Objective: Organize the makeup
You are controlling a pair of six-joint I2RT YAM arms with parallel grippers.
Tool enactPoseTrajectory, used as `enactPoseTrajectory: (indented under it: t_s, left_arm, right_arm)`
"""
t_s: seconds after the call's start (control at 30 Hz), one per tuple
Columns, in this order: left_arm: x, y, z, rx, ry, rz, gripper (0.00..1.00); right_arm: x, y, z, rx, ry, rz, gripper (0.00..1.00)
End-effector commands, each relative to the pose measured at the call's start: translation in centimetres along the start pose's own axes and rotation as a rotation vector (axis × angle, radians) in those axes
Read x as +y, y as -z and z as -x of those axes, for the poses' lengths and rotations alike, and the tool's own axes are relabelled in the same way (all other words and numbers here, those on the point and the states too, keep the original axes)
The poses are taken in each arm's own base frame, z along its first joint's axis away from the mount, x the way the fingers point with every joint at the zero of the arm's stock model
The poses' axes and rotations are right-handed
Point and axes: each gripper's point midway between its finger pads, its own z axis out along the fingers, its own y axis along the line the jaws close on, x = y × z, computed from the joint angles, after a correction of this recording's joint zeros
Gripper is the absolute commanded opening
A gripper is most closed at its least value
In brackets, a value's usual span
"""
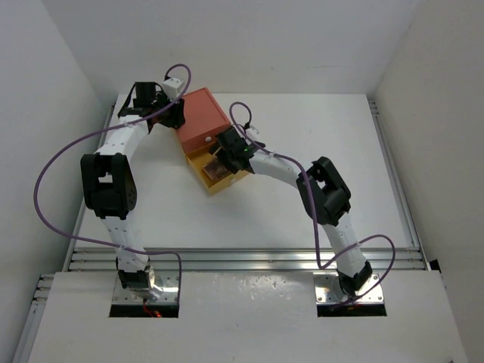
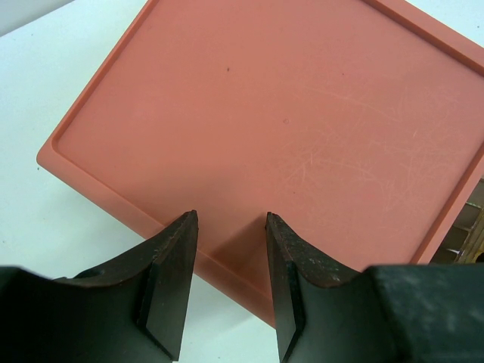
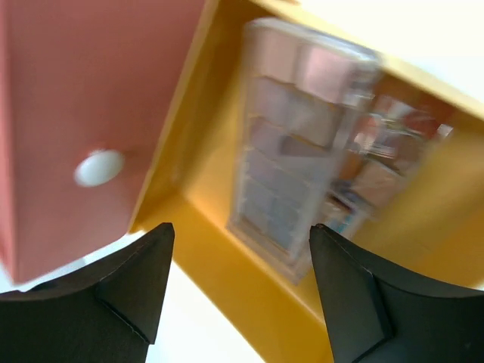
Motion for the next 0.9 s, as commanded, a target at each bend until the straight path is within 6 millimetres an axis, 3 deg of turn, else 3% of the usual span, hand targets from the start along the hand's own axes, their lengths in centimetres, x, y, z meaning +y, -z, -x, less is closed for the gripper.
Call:
enactPoseTrajectory:
  t_s: [0.0, 0.07, 0.1, 0.13, 0.17, 0.2, 0.27, 0.3, 0.33, 0.37, 0.43, 0.53, 0.6, 0.63, 0.67, 0.7, 0.73, 0.77, 0.87]
  left_arm:
    - [-0.9, -0.2, -7.4, 0.227, 0.119, -0.033, 0.47]
    - [-0.9, -0.2, -7.4, 0.227, 0.119, -0.033, 0.47]
    - [-0.9, -0.2, -7.4, 0.227, 0.119, -0.033, 0.47]
    - [-0.9, -0.2, -7.4, 0.227, 0.119, -0.033, 0.47]
    - [-0.9, -0.2, -7.4, 0.227, 0.119, -0.033, 0.47]
    - [-0.9, -0.2, -7.4, 0.227, 0.119, -0.033, 0.47]
    - [-1.1, -0.2, -7.3, 0.224, 0.12, -0.041, 0.47]
    - [-1.1, -0.2, -7.3, 0.224, 0.12, -0.041, 0.47]
    - [-1.1, -0.2, -7.3, 0.224, 0.12, -0.041, 0.47]
    - [-1.1, -0.2, -7.3, 0.224, 0.12, -0.041, 0.47]
    - [-1.1, -0.2, -7.3, 0.224, 0.12, -0.041, 0.47]
    - [-0.9, 0.1, -6.6, 0.207, 0.104, -0.038, 0.47]
    - [-0.9, 0.1, -6.6, 0.207, 0.104, -0.038, 0.47]
    - [-0.9, 0.1, -6.6, 0.207, 0.104, -0.038, 0.47]
    - [-0.9, 0.1, -6.6, 0.207, 0.104, -0.038, 0.47]
    - [-0.9, 0.1, -6.6, 0.207, 0.104, -0.038, 0.47]
    - [-0.9, 0.1, -6.6, 0.207, 0.104, -0.038, 0.47]
    - [-0.9, 0.1, -6.6, 0.207, 0.104, -0.038, 0.47]
    - [-1.0, 0.1, -7.0, 0.215, 0.108, -0.04, 0.47]
  right_arm:
    - [5.0, 2.0, 1.3, -0.016, 0.05, 0.178, 0.73]
    - [6.7, 2.9, 1.5, -0.028, 0.174, 0.273, 0.68]
    - [7.7, 4.5, 2.0, -0.04, 0.223, 0.319, 0.64]
    - [7.3, 4.7, 1.3, -0.062, 0.468, 0.388, 0.54]
    - [8.0, 5.6, 0.8, -0.06, 0.469, 0.437, 0.54]
    - [8.2, 7.1, 1.0, -0.114, 0.639, 0.494, 0.45]
    - [7.2, 9.6, 0.9, -0.14, 0.787, 0.535, 0.35]
    - [4.9, 9.3, 0.1, -0.1, 0.829, 0.52, 0.22]
    - [4.3, 10.2, 2.8, -0.144, 0.87, 0.509, 0.17]
    - [2.4, 10.3, 1.0, -0.102, 0.913, 0.49, 0.11]
    - [-1.9, 9.4, 1.2, -0.051, 0.936, 0.382, 0.01]
    - [-3.9, 8.6, 2.7, -0.061, 0.929, 0.323, 0.0]
    - [-2.3, 7.9, 3.9, -0.099, 0.958, 0.337, 0.0]
    - [-2.6, 6.9, 4.6, -0.108, 0.981, 0.308, 0.0]
    - [-1.3, 6.6, 6.3, -0.145, 0.987, 0.309, 0.0]
    - [-1.6, 5.4, 6.4, -0.138, 1.0, 0.287, 0.0]
    - [0.2, 4.9, 8.4, -0.181, 1.014, 0.285, 0.0]
    - [-0.4, 3.7, 9.3, -0.185, 1.009, 0.254, 0.0]
    - [0.3, 2.0, 12.0, -0.228, 1.017, 0.212, 0.0]
